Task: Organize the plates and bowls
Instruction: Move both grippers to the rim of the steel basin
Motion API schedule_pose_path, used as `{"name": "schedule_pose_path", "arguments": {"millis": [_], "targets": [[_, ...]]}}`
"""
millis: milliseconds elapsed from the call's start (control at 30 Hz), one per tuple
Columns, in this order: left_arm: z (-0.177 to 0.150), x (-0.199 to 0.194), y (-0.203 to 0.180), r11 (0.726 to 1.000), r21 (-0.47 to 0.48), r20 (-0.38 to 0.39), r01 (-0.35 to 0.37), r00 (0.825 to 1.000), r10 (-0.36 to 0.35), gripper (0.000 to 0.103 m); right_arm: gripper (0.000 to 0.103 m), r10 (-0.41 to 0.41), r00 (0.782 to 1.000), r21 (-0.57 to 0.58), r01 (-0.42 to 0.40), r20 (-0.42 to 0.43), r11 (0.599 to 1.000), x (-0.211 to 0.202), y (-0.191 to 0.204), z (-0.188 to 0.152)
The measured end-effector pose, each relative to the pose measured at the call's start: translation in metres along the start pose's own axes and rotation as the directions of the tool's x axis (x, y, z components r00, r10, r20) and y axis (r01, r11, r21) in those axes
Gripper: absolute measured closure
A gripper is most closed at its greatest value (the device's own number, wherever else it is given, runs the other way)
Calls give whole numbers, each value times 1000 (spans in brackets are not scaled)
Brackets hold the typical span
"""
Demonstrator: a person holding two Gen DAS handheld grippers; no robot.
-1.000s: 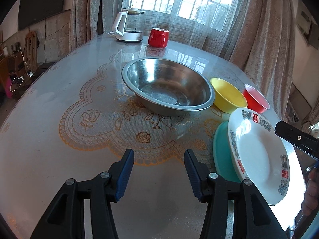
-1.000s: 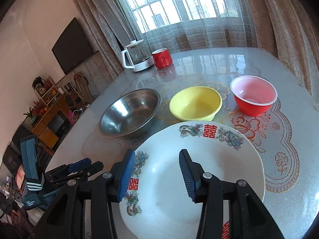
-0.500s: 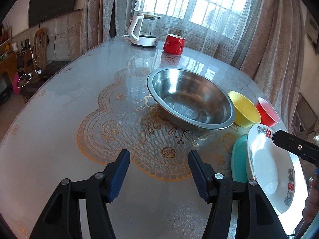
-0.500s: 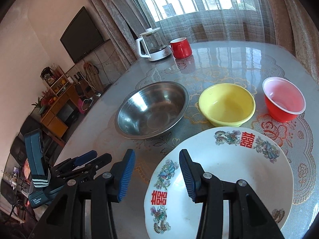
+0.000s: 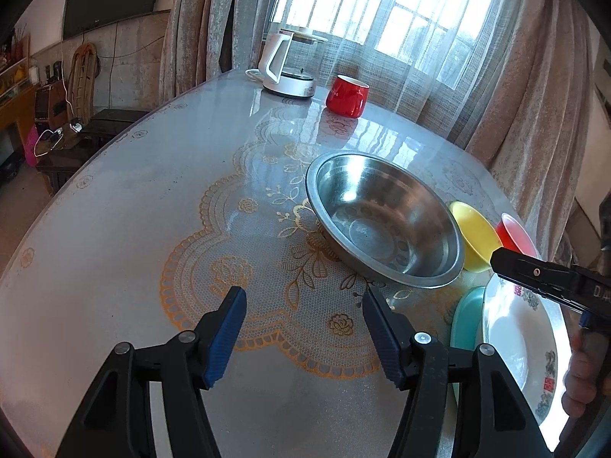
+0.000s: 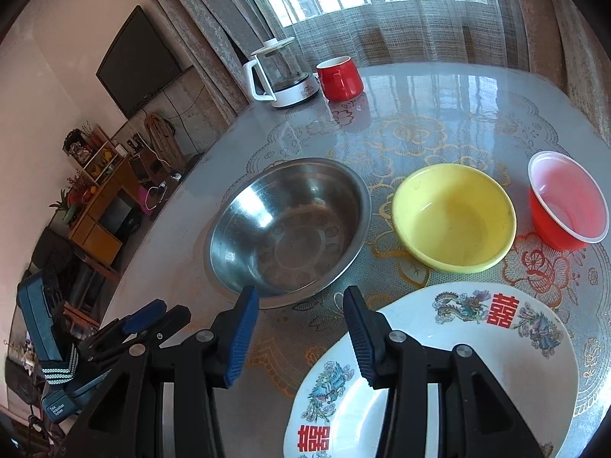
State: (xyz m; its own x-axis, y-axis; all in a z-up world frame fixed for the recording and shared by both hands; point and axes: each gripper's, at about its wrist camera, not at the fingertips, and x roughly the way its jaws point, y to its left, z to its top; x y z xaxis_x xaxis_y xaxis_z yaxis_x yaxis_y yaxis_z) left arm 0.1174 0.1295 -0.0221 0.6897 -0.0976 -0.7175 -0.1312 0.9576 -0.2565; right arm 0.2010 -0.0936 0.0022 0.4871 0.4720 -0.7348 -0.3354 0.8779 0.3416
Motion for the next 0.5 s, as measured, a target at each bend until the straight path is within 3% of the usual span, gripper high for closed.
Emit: {"name": "schedule_pose_path", "arguments": {"millis": [500], "targets": [[38,21,9,998,-21,1,55,998,-55,38,56,-33,998,82,37,-50,996,35,-19,27]]}}
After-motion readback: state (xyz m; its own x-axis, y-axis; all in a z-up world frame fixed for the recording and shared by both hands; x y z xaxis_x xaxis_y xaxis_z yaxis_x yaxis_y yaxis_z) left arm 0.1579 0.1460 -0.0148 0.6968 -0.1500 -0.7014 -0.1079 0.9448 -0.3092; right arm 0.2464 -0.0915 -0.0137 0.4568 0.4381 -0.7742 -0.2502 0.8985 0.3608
